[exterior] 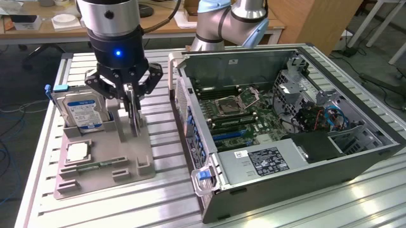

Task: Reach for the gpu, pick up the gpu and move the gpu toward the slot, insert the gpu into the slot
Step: 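Pick up the gpu and move the gpu toward the slot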

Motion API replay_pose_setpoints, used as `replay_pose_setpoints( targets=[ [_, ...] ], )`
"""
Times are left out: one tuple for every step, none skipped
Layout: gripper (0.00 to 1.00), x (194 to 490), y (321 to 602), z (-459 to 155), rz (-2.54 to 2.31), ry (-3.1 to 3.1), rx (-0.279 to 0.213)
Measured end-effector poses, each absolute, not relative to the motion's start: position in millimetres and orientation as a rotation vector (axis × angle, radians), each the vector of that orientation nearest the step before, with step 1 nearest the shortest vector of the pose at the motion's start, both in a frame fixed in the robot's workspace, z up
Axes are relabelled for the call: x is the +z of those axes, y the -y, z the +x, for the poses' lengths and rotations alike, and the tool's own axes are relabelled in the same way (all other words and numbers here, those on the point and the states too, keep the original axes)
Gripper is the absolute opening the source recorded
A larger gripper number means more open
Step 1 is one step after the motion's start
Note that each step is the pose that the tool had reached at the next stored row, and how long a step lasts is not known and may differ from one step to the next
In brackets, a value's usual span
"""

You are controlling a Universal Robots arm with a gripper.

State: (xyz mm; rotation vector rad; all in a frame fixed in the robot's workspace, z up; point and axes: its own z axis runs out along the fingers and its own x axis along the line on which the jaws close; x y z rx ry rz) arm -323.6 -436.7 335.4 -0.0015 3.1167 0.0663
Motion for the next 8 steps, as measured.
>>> replay_pose_setpoints(
  targets=[
    [0.27,336.9,436.7,-323.5,-0.002,-3.117,0.066],
    [0.27,338.1,436.7,-323.5,-0.002,-3.117,0.066],
    [0.27,339.0,436.7,-323.5,-0.002,-3.117,0.066],
    [0.27,339.8,436.7,-323.6,-0.002,-3.117,0.067],
    [0.27,340.8,436.8,-323.5,-0.002,-3.117,0.068],
    [0.27,342.0,436.7,-323.6,-0.002,-3.117,0.068],
    [0.27,343.0,436.7,-323.6,-0.002,-3.117,0.069],
    [0.27,344.1,436.7,-323.6,-0.002,-3.116,0.07]
  ],
)
